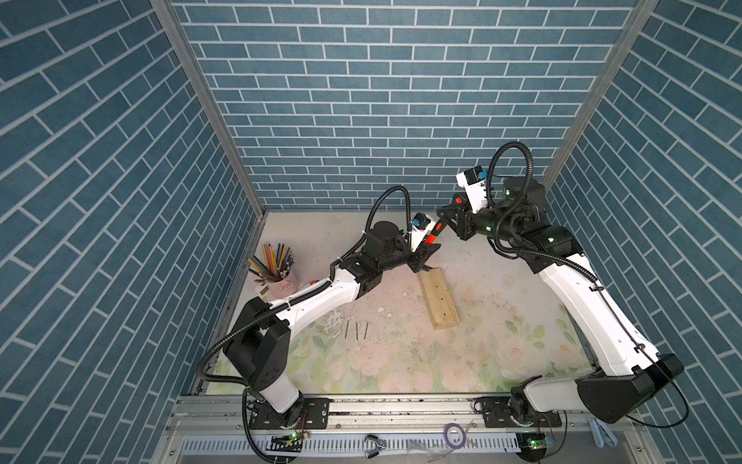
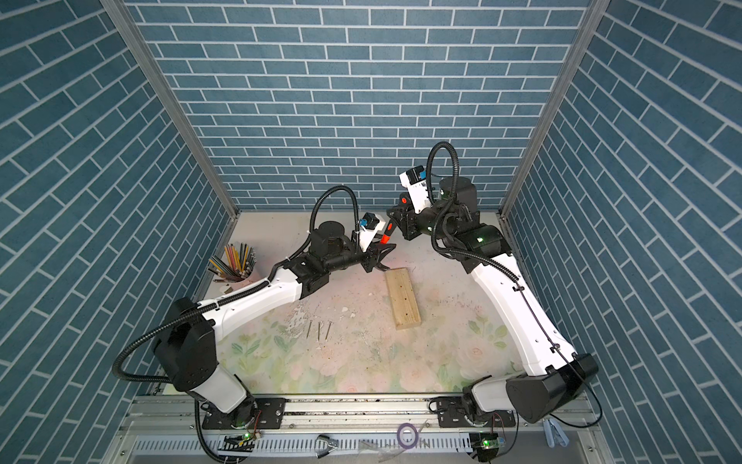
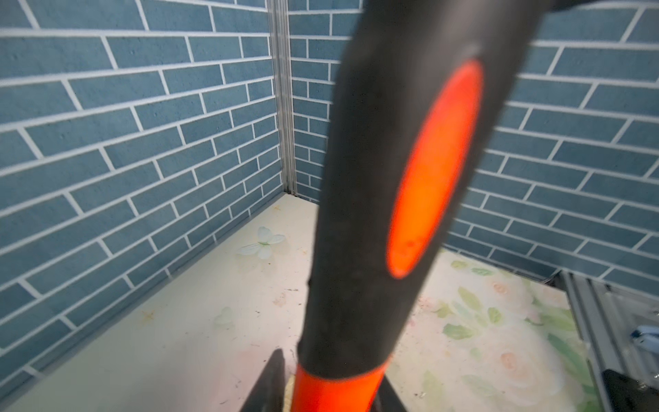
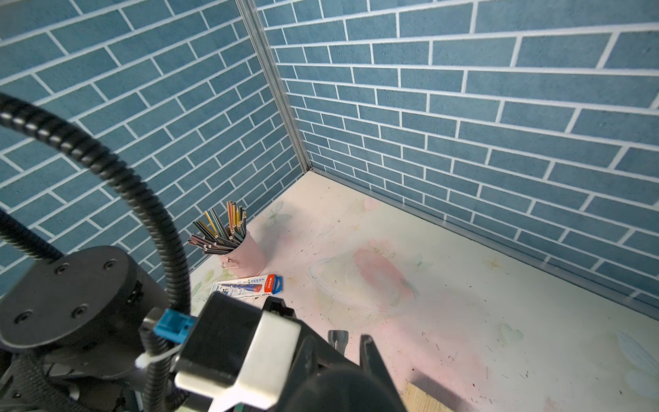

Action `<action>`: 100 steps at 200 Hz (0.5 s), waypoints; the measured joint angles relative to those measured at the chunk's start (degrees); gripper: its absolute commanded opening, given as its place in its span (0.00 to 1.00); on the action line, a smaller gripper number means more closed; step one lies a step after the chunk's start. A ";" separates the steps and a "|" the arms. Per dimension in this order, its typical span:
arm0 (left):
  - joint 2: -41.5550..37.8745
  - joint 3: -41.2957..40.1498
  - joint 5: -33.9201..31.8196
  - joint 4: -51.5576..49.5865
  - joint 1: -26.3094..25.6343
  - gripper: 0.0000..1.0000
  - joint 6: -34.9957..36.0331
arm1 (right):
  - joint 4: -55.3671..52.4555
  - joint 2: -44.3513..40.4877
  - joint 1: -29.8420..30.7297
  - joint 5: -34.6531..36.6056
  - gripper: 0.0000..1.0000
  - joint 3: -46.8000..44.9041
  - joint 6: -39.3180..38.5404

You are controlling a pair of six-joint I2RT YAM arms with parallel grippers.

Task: Use a claw hammer to pull out a nail
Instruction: Place the hammer at the center of the board.

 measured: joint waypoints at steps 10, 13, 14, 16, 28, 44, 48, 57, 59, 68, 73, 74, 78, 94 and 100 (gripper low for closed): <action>0.00 0.00 0.09 0.02 0.11 0.25 0.07 | 0.04 0.00 -0.04 0.13 0.00 0.00 0.33; 0.00 0.00 0.13 0.04 0.15 0.25 0.07 | 0.09 0.00 -0.07 0.15 0.00 0.00 0.42; 0.00 0.00 0.15 0.04 0.15 0.24 0.24 | 0.09 0.00 -0.07 0.17 0.00 0.00 0.44; 0.00 0.00 0.22 0.09 0.13 0.24 0.68 | 0.13 0.00 -0.07 0.22 0.00 0.00 0.52; 0.00 0.00 0.59 0.07 0.07 0.21 1.77 | 0.17 0.00 -0.11 0.35 0.00 0.00 0.87; 0.00 0.00 1.18 -0.13 -0.42 0.20 2.10 | 0.07 0.00 -0.11 0.42 0.00 0.00 0.98; 0.00 0.00 1.20 -0.11 -0.42 0.19 2.10 | 0.11 0.00 -0.13 0.44 0.00 0.00 0.98; 0.00 0.00 1.31 -0.09 -0.35 0.18 2.29 | 0.26 0.00 -0.15 0.46 0.00 0.00 1.05; 0.00 0.00 1.33 -0.11 -0.33 0.18 2.34 | 0.28 0.00 -0.15 0.46 0.00 0.00 1.07; 0.00 0.00 1.38 -0.09 -0.31 0.17 2.51 | 0.26 0.00 -0.15 0.50 0.00 0.00 1.18; 0.00 0.00 1.38 -0.09 -0.33 0.17 2.54 | 0.26 0.00 -0.15 0.50 0.00 0.00 1.29; 0.00 0.00 1.38 -0.09 -0.33 0.17 2.54 | 0.26 0.00 -0.15 0.50 0.00 0.00 1.36; 0.00 0.00 1.38 -0.09 -0.33 0.17 2.54 | 0.28 0.00 -0.15 0.50 0.00 0.00 1.38; 0.00 0.00 1.38 -0.09 -0.33 0.16 2.56 | 0.33 0.00 -0.15 0.55 0.00 0.00 1.62; 0.00 0.00 1.40 -0.09 -0.33 0.15 2.56 | 0.33 0.00 -0.15 0.61 0.00 0.00 1.84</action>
